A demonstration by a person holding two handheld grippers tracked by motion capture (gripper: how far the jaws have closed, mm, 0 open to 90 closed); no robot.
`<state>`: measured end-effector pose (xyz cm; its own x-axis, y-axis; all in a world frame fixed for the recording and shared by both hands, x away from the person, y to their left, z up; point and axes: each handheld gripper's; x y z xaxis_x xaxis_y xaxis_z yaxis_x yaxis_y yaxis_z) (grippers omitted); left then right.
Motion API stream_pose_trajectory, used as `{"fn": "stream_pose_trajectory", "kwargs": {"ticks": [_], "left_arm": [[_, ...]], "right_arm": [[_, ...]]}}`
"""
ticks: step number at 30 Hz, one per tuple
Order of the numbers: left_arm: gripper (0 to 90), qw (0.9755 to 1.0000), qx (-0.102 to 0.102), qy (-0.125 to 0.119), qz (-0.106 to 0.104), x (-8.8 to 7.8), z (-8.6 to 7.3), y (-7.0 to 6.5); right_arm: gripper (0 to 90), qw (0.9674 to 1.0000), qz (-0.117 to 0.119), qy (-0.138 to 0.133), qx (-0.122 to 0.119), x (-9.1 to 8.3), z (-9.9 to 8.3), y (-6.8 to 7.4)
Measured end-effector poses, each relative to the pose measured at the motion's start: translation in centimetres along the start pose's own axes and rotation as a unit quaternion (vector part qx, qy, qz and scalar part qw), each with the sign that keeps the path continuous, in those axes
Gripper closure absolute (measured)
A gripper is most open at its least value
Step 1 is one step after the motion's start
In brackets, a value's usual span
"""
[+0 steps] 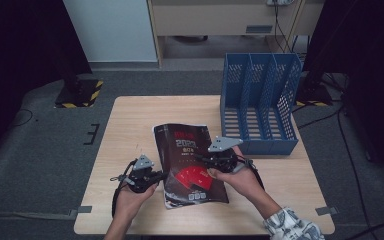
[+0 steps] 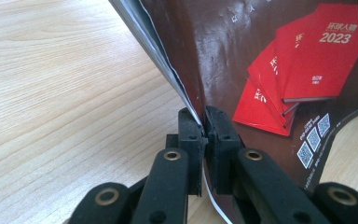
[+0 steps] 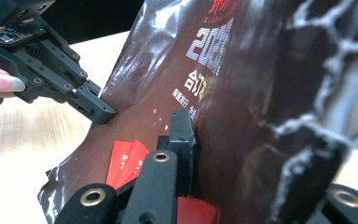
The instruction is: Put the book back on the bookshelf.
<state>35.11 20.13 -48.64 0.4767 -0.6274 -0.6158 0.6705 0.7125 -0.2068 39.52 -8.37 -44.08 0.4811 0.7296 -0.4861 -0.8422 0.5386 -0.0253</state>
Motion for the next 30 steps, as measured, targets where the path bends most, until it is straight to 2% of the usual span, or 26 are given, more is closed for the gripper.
{"fn": "stream_pose_trajectory", "kwargs": {"ticks": [7,14,20,25,28,30], "left_arm": [[87.4,0.9999,-0.004,-0.013,0.002,-0.5,0.3,0.6],[87.7,0.9999,0.000,-0.014,0.004,-0.7,0.2,0.5],[87.7,0.9999,0.001,-0.014,0.005,-0.8,0.2,0.5],[87.7,0.9998,0.000,-0.017,0.006,-0.8,0.2,0.5],[87.7,0.9998,0.003,-0.018,0.008,-0.9,0.2,0.4],[87.7,0.9998,0.005,-0.019,0.008,-0.9,0.3,0.3]], "right_arm": [[77.6,0.9996,0.007,-0.010,0.024,0.4,0.9,-0.6],[74.8,0.9998,0.008,-0.009,0.017,0.5,1.9,-0.3],[61.9,0.9997,0.022,-0.005,0.010,0.4,3.0,0.0],[55.2,0.9992,0.037,-0.001,0.017,0.5,3.5,-0.2],[54.4,0.9991,0.036,-0.007,0.020,0.2,4.1,-0.3],[57.0,0.9991,0.034,-0.009,0.022,0.0,4.5,-0.4]]}}
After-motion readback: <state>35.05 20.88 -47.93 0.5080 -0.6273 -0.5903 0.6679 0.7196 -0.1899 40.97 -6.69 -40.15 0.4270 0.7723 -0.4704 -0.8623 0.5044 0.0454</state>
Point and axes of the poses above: each handheld gripper's, and its own axes: x roughly forward along the jaws, z roughly out of its top, y roughly to its left, and after that the axes turned 3 degrees about -z, right-handed
